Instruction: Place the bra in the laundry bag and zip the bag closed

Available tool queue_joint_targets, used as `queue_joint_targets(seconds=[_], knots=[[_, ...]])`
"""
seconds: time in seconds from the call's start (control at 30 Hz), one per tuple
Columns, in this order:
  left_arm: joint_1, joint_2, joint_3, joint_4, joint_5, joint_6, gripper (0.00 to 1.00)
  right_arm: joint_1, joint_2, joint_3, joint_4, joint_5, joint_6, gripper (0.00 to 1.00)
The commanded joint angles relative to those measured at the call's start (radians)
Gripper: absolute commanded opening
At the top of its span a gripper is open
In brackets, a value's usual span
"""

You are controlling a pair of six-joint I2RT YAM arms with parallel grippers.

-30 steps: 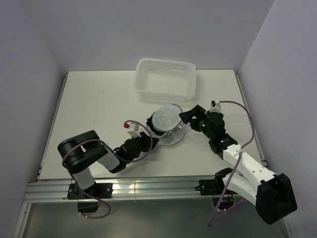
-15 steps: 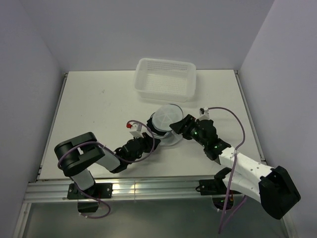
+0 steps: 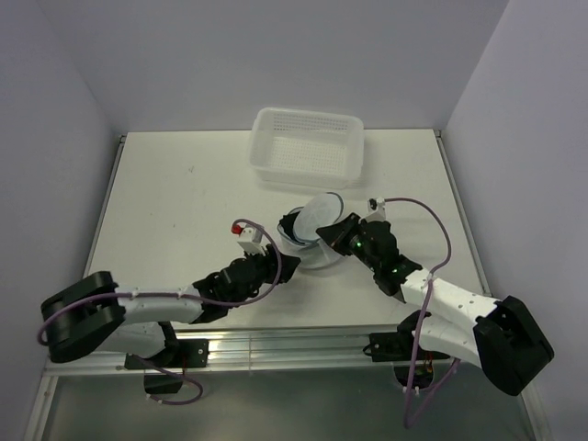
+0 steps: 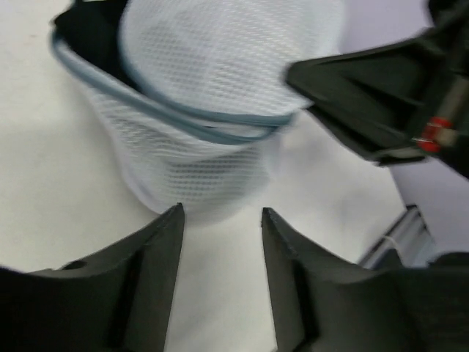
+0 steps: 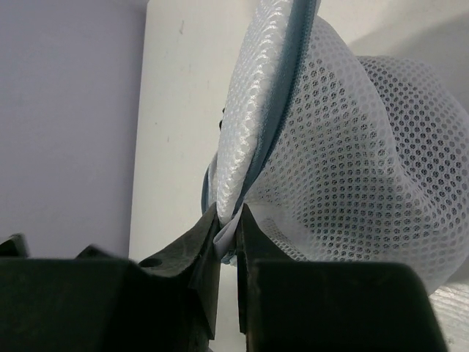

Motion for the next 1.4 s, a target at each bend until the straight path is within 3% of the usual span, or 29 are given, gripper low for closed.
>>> queue_joint_targets(seconds=[0.0, 0.03, 0.07, 0.23, 0.3, 0.4, 0.6, 0.8, 1.03, 1.17, 1.37], knots=[[-0.072, -0.135, 0.059, -0.269, -0.080, 0.036, 0.46, 0.029, -0.021, 0.034, 0.013, 0.070, 0.008, 0.01], [-0.105, -0.151, 0.088, -0.305, -0.094, 0.026, 0.32, 0.032, -0.019, 0.029, 0.016, 0.085, 0.014, 0.00], [-0.122, -0.166, 0.106, -0.335, -0.103, 0.020, 0.28, 0.038, -0.021, 0.029, 0.014, 0.094, 0.017, 0.00], [-0.152, -0.076, 0.253, -0.360, -0.094, 0.019, 0.19, 0.064, -0.030, 0.038, -0.001, 0.136, 0.016, 0.00], [-0.151, 0.007, 0.325, -0.353, -0.103, 0.048, 0.20, 0.067, -0.035, 0.043, -0.013, 0.133, 0.010, 0.00], [-0.140, 0.096, 0.416, -0.378, -0.122, 0.069, 0.29, 0.070, -0.045, 0.044, -0.024, 0.130, 0.005, 0.00], [-0.120, 0.208, 0.511, -0.478, -0.176, 0.052, 0.34, 0.070, -0.064, 0.037, -0.029, 0.124, -0.003, 0.00], [-0.120, 0.237, 0.510, -0.478, -0.272, 0.060, 0.39, 0.070, -0.067, 0.030, -0.027, 0.116, 0.000, 0.00], [-0.120, 0.213, 0.447, -0.320, -0.281, 0.109, 0.45, 0.070, -0.067, 0.034, -0.010, 0.072, 0.017, 0.00], [-0.119, 0.245, 0.487, -0.312, -0.282, 0.152, 0.44, 0.071, -0.081, 0.032, -0.021, 0.070, 0.020, 0.00], [-0.108, 0.253, 0.502, -0.289, -0.293, 0.166, 0.29, 0.070, -0.093, 0.023, -0.024, 0.052, 0.031, 0.00]])
